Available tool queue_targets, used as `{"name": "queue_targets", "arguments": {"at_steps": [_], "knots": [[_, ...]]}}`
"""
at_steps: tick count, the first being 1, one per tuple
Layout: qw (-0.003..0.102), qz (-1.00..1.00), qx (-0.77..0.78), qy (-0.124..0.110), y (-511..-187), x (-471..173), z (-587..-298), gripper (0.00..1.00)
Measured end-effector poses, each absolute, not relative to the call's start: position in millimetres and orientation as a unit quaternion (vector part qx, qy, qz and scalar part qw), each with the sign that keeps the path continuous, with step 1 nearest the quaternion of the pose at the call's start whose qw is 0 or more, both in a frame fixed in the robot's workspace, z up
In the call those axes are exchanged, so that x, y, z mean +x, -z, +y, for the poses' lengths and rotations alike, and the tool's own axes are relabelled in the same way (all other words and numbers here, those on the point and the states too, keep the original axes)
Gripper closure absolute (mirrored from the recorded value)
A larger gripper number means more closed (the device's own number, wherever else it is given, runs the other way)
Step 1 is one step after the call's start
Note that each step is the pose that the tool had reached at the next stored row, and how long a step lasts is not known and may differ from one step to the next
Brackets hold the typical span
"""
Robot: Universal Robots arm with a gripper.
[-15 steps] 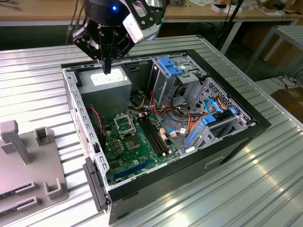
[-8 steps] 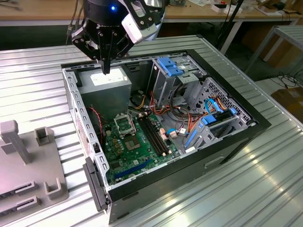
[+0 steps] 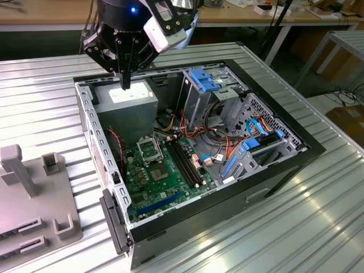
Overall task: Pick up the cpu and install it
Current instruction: 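Reach for the cpu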
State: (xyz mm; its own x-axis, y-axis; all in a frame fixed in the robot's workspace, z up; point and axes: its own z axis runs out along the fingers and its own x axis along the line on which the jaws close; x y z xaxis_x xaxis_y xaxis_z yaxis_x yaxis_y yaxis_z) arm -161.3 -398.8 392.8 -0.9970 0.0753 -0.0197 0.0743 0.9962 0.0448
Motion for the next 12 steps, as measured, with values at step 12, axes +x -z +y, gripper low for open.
{"name": "queue_targets", "arguments": {"at_steps": [12], "knots": [[0.010, 0.999, 0.037, -0.022, -392.7, -164.9, -398.9, 0.89]]}}
